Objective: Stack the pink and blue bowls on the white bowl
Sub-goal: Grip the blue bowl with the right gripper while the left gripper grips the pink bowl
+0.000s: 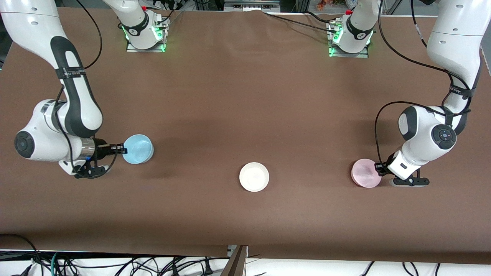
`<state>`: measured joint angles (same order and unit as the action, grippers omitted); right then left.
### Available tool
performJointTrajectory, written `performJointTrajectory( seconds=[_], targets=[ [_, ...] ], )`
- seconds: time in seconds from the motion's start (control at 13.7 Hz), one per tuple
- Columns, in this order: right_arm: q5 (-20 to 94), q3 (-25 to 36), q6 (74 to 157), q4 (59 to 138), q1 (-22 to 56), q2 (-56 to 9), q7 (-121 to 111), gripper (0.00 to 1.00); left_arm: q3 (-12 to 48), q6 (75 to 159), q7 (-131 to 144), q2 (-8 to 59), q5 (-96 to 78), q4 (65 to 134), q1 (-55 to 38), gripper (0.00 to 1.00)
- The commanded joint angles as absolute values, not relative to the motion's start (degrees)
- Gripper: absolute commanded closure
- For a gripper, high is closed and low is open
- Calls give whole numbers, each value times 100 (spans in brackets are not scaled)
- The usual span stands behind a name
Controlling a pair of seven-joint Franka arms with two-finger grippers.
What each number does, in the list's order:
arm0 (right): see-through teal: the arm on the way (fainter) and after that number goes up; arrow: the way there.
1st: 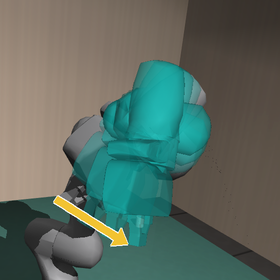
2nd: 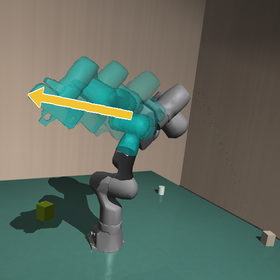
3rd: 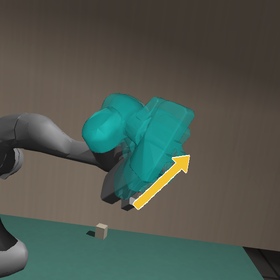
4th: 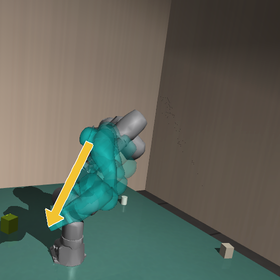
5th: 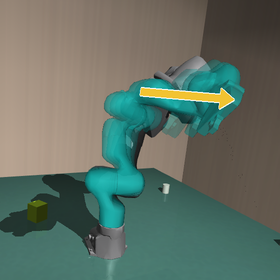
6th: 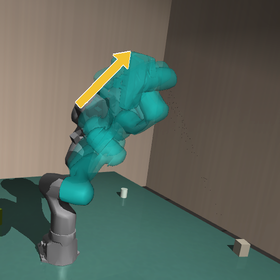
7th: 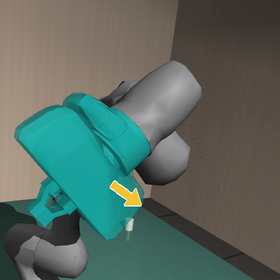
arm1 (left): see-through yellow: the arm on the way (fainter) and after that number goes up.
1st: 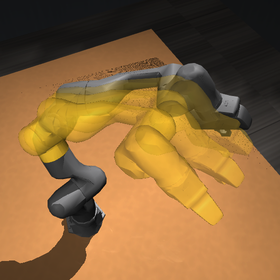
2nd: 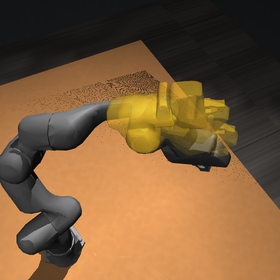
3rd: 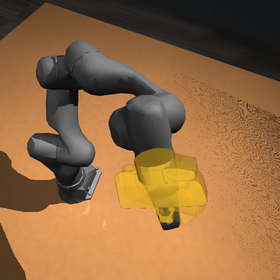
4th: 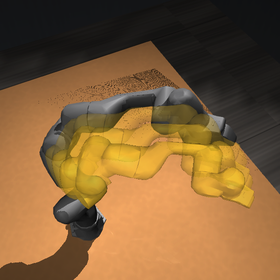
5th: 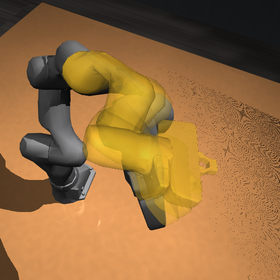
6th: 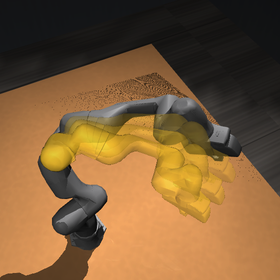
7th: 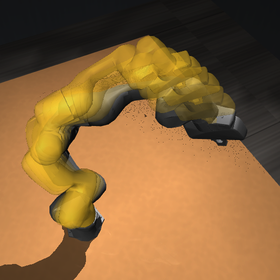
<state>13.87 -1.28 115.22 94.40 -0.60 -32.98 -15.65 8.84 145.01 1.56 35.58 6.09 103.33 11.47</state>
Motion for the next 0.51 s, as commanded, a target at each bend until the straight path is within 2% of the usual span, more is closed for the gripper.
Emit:
performJointTrajectory(
  seconds=[0.0, 0.44],
  targets=[
    [1485, -386, 11408, 9317, -79, -3190, -1101, 100, 905, 14502, 158, 3498, 686, 10415, 1178, 100],
    [1686, -598, 11417, 9035, 61, -3226, -914, 100, 1010, 14432, 324, 3384, 650, 10327, 1134, 100]
  ],
)
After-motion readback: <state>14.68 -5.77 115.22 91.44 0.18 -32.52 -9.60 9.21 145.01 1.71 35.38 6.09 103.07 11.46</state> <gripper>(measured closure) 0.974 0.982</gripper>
